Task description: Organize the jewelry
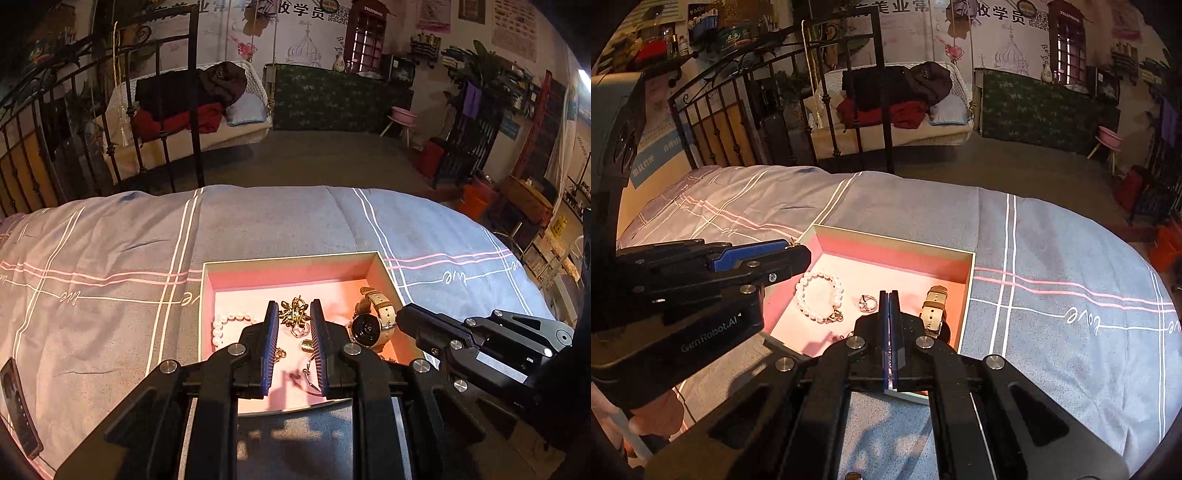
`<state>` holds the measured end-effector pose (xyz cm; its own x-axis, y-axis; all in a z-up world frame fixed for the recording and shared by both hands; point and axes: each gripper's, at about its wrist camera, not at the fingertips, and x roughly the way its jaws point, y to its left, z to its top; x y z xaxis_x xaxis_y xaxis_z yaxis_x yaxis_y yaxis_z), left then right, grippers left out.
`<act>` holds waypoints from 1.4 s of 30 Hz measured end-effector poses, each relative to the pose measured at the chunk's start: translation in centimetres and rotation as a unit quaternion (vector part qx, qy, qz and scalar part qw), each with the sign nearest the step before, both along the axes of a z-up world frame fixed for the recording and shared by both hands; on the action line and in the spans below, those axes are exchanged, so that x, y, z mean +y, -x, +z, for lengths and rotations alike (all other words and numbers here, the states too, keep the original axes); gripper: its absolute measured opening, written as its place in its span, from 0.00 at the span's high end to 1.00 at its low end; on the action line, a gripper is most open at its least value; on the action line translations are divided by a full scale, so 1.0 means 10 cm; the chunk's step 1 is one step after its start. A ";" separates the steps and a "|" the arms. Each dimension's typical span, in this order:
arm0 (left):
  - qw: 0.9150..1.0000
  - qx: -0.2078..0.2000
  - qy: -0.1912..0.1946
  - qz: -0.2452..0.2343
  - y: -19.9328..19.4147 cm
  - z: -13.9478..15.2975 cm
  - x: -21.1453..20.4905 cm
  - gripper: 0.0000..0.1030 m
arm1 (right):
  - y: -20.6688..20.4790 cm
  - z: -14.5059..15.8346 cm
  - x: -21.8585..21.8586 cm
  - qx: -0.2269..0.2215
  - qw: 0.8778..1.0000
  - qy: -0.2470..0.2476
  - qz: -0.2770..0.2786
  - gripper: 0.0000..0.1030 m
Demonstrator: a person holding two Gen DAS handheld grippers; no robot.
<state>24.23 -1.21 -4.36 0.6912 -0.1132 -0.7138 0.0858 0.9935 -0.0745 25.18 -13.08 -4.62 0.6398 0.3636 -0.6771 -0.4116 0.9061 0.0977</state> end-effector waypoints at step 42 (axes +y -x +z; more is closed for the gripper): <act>1.000 -0.003 -0.013 0.008 0.41 -0.16 0.10 0.06 | 0.47 -0.31 -0.21 0.026 0.999 0.027 -0.011 0.06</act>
